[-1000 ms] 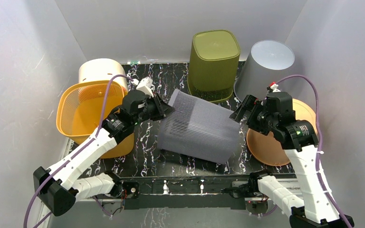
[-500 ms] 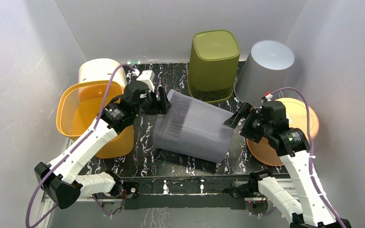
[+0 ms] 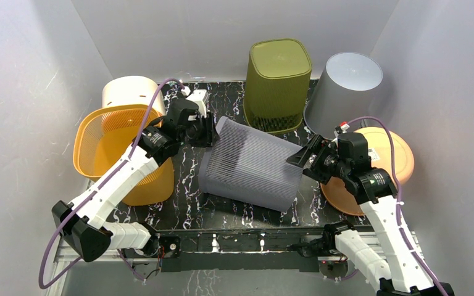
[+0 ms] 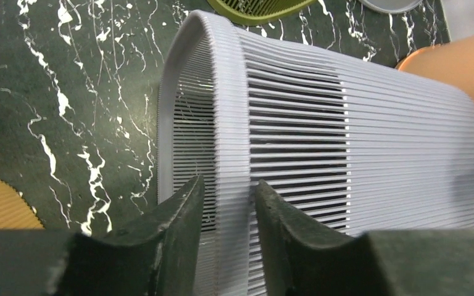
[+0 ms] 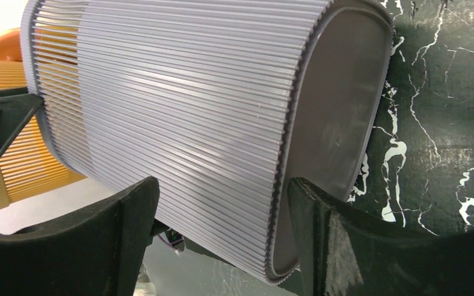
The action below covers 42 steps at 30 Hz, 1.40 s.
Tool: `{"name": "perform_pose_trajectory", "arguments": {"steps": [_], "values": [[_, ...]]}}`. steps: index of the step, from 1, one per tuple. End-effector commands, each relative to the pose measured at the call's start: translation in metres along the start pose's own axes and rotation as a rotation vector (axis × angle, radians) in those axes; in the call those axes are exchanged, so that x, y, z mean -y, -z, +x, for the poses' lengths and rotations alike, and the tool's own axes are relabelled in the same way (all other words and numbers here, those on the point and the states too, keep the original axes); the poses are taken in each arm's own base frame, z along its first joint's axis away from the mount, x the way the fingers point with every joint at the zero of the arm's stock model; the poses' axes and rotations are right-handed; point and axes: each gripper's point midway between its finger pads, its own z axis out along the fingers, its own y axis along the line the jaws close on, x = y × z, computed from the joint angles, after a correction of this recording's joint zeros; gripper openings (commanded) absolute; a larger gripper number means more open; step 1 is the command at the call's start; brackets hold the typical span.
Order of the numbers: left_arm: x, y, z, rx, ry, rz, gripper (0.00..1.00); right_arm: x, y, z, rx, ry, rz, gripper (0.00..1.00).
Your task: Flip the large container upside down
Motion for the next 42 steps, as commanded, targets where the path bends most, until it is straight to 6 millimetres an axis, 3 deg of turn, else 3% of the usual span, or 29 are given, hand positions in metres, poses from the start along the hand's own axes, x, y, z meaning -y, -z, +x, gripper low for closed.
{"name": "perform_pose_trajectory", "arguments": {"steps": [1,6,9,14,21,27,35,42], "values": [[0.006,-0.002,0.005,-0.018,0.008,0.035,0.25,-0.017,0.003,-0.011,0.05,0.009,-0.079,0.7],[0.004,-0.009,0.013,-0.061,-0.002,0.029,0.0,-0.023,0.003,-0.012,0.051,0.011,-0.11,0.52],[0.004,-0.014,0.018,-0.08,-0.001,0.033,0.0,-0.033,0.004,-0.013,0.05,0.025,-0.157,0.44],[0.01,-0.025,0.023,-0.093,0.013,0.065,0.0,-0.068,0.024,-0.026,0.106,0.09,-0.301,0.37],[0.023,-0.041,0.018,-0.1,0.019,0.115,0.0,-0.132,0.066,-0.052,0.19,0.184,-0.504,0.35],[0.034,-0.054,0.005,-0.076,0.014,0.153,0.0,-0.167,0.084,-0.075,0.258,0.234,-0.589,0.36],[0.045,-0.084,0.004,-0.047,0.054,0.208,0.0,-0.182,0.065,-0.099,0.318,0.234,-0.65,0.37],[0.047,-0.106,0.016,-0.065,0.092,0.225,0.0,-0.161,0.018,-0.101,0.267,0.199,-0.581,0.38]]}}
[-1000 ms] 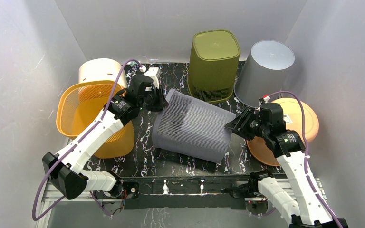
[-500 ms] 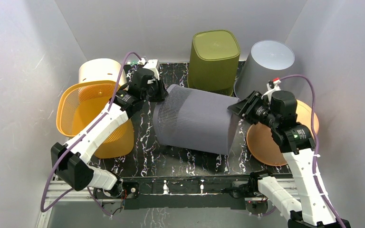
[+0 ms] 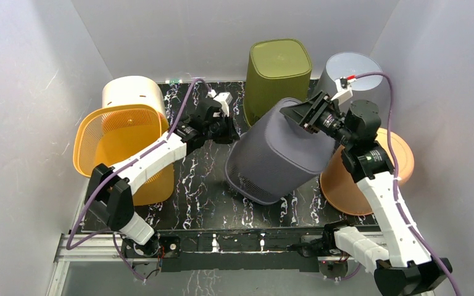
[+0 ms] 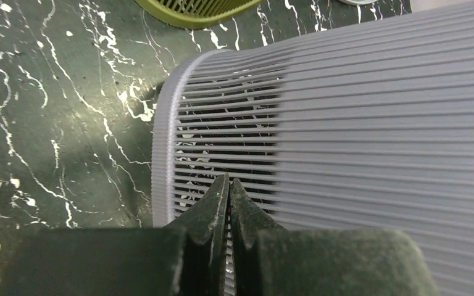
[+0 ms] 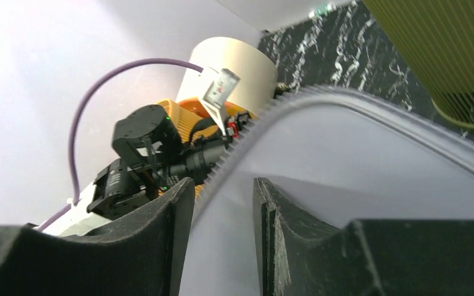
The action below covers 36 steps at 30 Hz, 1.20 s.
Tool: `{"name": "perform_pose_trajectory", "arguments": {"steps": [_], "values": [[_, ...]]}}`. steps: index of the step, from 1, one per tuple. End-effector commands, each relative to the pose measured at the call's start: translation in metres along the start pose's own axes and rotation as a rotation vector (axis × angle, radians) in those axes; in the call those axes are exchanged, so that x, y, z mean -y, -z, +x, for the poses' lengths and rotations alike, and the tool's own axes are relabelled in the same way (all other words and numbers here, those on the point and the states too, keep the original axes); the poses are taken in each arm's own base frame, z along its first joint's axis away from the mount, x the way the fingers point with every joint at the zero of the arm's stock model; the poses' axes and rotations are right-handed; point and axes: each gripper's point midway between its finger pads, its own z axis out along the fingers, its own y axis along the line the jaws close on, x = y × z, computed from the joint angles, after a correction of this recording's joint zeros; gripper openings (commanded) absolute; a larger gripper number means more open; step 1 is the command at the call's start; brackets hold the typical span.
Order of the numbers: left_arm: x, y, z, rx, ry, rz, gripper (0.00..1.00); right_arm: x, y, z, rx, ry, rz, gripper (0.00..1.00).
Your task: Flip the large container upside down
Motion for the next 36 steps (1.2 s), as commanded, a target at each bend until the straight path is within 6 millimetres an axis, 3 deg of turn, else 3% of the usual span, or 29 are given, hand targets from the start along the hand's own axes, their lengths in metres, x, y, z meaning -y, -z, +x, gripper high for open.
{"name": "perform_pose_trajectory", "arguments": {"steps": [1,6,9,13,17,24,26,28,32,36], "values": [[0.013,-0.007,-0.003,0.012,0.032,0.07,0.0,0.008,-0.013,0.003,-0.006,0.012,-0.034,0.38],[0.015,-0.01,-0.016,0.019,0.03,0.05,0.0,0.028,-0.025,0.005,-0.039,0.029,0.05,0.42],[0.019,-0.001,-0.036,0.025,-0.011,0.022,0.06,0.013,-0.023,-0.015,-0.036,0.109,0.069,0.45],[0.034,0.036,-0.081,0.091,-0.089,-0.002,0.22,-0.017,-0.005,-0.039,-0.006,0.244,0.072,0.51],[0.05,0.083,-0.112,0.164,-0.144,0.008,0.39,-0.018,0.02,-0.03,-0.06,0.344,0.115,0.6],[0.068,0.143,-0.099,0.192,-0.146,0.11,0.71,-0.015,0.06,0.01,-0.219,0.416,0.115,0.75],[0.064,0.15,-0.094,0.183,-0.136,0.091,0.74,0.002,0.071,0.014,-0.239,0.439,0.2,0.81],[0.056,0.17,-0.096,0.232,-0.121,0.047,0.75,0.025,0.083,0.02,-0.265,0.445,0.307,0.85],[0.042,0.199,-0.085,0.344,-0.015,0.027,0.76,0.06,0.104,0.034,-0.305,0.338,0.514,0.88],[0.036,0.207,-0.077,0.381,0.001,0.033,0.83,0.055,0.088,0.065,-0.32,0.197,0.368,0.9]]}}
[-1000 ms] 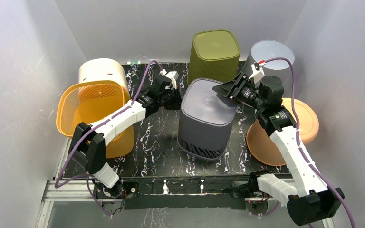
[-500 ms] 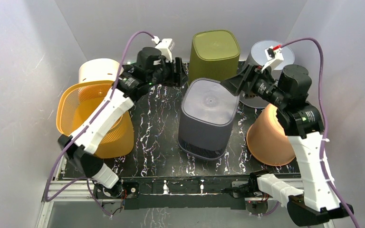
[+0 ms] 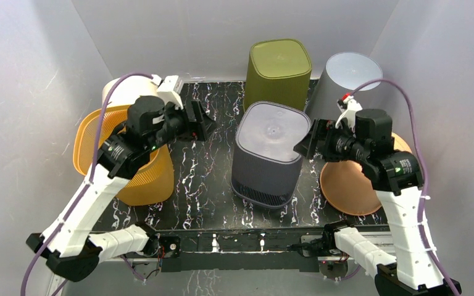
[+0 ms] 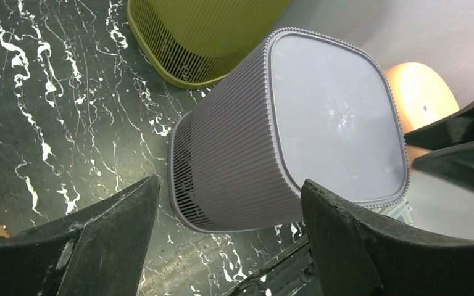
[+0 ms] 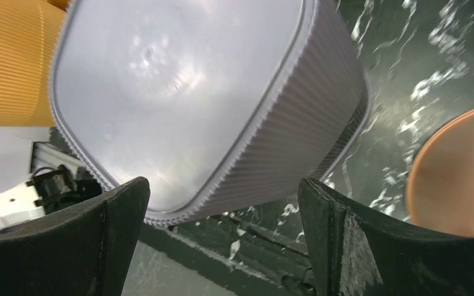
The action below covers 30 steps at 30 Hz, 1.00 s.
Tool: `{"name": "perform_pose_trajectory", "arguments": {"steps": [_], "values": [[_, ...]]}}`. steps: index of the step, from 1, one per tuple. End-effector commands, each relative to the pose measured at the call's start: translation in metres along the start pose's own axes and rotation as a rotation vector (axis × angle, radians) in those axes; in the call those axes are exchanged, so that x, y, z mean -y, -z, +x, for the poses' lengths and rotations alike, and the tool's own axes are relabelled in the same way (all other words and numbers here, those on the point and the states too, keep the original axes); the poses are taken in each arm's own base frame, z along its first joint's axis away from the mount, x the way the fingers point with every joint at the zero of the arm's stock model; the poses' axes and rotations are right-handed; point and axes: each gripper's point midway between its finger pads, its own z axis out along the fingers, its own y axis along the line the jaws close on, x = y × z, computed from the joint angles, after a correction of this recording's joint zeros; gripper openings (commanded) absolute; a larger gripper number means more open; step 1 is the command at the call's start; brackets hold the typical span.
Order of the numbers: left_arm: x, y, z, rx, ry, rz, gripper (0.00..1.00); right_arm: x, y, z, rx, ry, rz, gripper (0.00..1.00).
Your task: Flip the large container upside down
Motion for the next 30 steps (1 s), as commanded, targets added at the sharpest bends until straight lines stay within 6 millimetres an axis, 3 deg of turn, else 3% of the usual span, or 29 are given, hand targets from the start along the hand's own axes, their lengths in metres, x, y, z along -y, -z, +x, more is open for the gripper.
{"name": "perform_pose_trajectory", "arguments": {"steps": [1,7,12,15,18,19,21,25,30], "values": [[-0.002,0.014,-0.016,0.088,0.026,-0.019,0.84,-0.017,-0.013,0.021,-0.008,-0.137,-0.137,0.9],[0.008,0.019,-0.035,0.088,-0.013,-0.009,0.9,-0.055,-0.042,0.017,0.04,-0.312,-0.464,0.9],[0.003,0.045,-0.063,0.207,0.004,-0.058,0.94,-0.071,-0.059,-0.009,0.153,-0.421,-0.594,0.92],[0.01,0.054,-0.074,0.237,0.002,-0.038,0.95,-0.095,-0.074,-0.02,0.198,-0.461,-0.678,0.93],[0.01,0.055,-0.076,0.242,0.0,-0.042,0.97,-0.132,-0.1,-0.025,0.205,-0.421,-0.699,0.93],[0.007,0.055,-0.075,0.237,-0.002,-0.058,0.98,-0.141,-0.118,-0.022,0.18,-0.406,-0.684,0.94],[-0.011,0.057,-0.069,0.217,-0.01,-0.153,0.98,-0.154,-0.137,-0.02,0.116,-0.411,-0.649,0.93],[-0.04,0.081,-0.074,0.23,-0.028,-0.328,0.98,-0.149,-0.147,-0.01,0.066,-0.377,-0.576,0.95],[-0.083,0.115,-0.08,0.232,-0.132,-0.59,0.98,-0.125,-0.13,0.009,0.084,-0.347,-0.5,0.96]]}}
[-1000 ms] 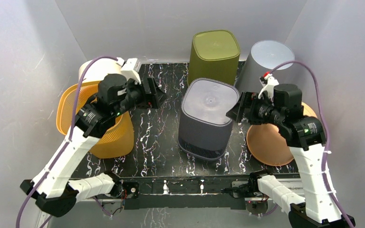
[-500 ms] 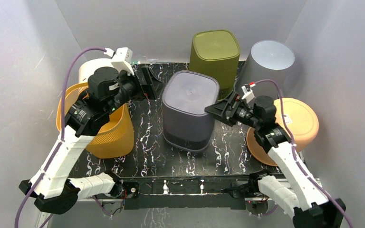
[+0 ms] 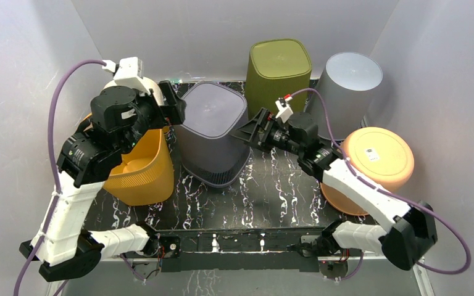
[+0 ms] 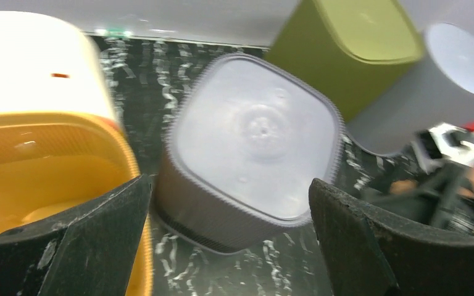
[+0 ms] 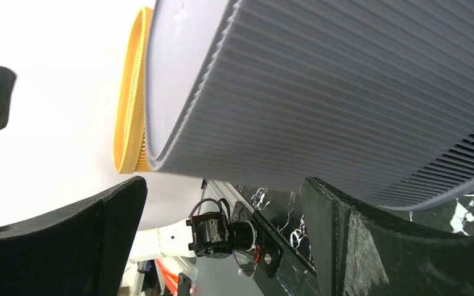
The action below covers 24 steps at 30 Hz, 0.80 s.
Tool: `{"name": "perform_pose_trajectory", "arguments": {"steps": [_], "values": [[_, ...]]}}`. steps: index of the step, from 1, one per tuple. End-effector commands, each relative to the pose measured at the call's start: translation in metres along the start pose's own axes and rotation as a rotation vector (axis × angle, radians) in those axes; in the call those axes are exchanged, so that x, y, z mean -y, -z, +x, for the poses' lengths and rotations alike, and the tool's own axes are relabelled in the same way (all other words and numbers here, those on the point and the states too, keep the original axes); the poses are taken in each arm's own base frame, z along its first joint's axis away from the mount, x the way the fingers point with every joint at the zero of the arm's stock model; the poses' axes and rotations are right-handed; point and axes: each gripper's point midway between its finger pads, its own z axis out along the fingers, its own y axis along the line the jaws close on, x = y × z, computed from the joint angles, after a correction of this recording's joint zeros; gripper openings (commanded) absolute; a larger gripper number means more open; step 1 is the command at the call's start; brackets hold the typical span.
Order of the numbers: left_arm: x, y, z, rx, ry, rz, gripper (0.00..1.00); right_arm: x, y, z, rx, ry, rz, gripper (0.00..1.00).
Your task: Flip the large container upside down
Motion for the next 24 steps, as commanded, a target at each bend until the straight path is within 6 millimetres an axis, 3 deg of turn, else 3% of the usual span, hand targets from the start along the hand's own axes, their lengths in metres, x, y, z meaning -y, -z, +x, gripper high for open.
{"name": "perform_pose_trajectory", "arguments": {"steps": [1,4,8,13,19,22,24], "values": [[-0.064,0.026,-0.013,0.042,-0.123,-0.305,0.98,-0.007,0.033,-0.007,0.076,0.088,0.016,0.96],[-0.067,0.027,-0.009,0.042,-0.112,-0.311,0.98,0.014,0.046,0.014,0.027,0.073,0.062,0.96],[-0.066,0.018,0.008,-0.003,-0.107,-0.305,0.98,0.025,0.05,0.04,-0.042,-0.041,0.044,0.96],[-0.066,0.022,0.01,-0.027,-0.119,-0.303,0.98,0.007,0.04,0.062,-0.098,-0.138,-0.028,0.92],[-0.067,0.026,0.008,-0.028,-0.139,-0.292,0.98,-0.018,0.003,0.11,-0.243,-0.136,-0.151,0.94],[-0.063,0.026,0.011,-0.043,-0.135,-0.271,0.98,-0.032,-0.026,0.106,-0.228,-0.115,-0.211,0.94],[-0.063,0.03,0.013,-0.06,-0.146,-0.259,0.98,-0.038,-0.057,0.087,-0.179,-0.06,-0.207,0.95]]}}
